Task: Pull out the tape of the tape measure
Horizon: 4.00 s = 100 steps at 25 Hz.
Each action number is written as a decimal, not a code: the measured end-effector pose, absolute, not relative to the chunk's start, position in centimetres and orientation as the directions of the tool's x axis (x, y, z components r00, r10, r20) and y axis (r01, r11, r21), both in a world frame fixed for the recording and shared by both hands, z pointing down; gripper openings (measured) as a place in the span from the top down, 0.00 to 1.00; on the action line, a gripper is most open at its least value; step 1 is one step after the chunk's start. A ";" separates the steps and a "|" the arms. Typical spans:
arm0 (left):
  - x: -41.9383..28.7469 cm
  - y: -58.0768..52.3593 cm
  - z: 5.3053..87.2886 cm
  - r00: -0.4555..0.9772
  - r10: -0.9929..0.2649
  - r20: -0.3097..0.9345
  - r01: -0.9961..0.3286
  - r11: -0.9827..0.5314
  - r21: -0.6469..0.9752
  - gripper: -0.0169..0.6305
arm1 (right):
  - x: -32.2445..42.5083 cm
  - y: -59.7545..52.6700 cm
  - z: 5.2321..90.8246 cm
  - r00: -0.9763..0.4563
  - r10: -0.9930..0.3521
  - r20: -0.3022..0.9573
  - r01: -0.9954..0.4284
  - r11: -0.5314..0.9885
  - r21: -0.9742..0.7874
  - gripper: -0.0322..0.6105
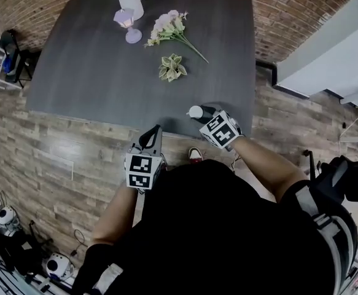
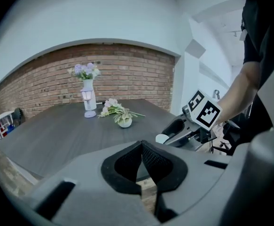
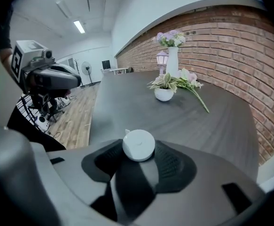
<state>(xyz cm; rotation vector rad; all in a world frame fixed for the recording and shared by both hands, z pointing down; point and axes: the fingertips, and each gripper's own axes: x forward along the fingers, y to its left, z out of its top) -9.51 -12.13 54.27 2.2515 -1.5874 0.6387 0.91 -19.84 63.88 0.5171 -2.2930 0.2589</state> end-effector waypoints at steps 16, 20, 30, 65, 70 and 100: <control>-5.1 -19.1 46.4 0.585 -0.717 0.379 -0.706 -0.681 -0.196 0.79 | -0.9 -21.3 47.5 -0.755 -0.496 0.430 -0.537 0.843 0.030 0.62; -4.6 -19.6 45.2 0.611 -0.707 0.355 -0.673 -0.700 -0.236 0.79 | -1.1 -20.9 45.7 -0.759 -0.520 0.391 -0.550 0.834 0.041 0.62; -4.8 -18.8 44.2 0.655 -0.672 0.346 -0.612 -0.740 -0.278 0.85 | -2.4 -19.6 43.4 -0.795 -0.495 0.349 -0.491 0.864 0.108 0.63; -22.3 -22.1 36.9 0.303 -0.944 0.133 -0.937 -0.320 -0.140 0.96 | 9.5 -28.2 38.3 -0.642 -0.743 0.188 -0.750 0.660 0.043 0.63; -19.0 -21.4 37.1 0.389 -0.911 0.139 -0.894 -0.410 -0.183 0.96 | 7.4 -27.0 37.3 -0.703 -0.691 0.168 -0.691 0.720 0.072 0.63; -8.1 -19.6 35.3 0.533 -0.841 0.091 -0.760 -0.523 -0.385 0.96 | -0.8 -21.7 36.0 -0.813 -0.561 0.157 -0.559 0.827 0.059 0.63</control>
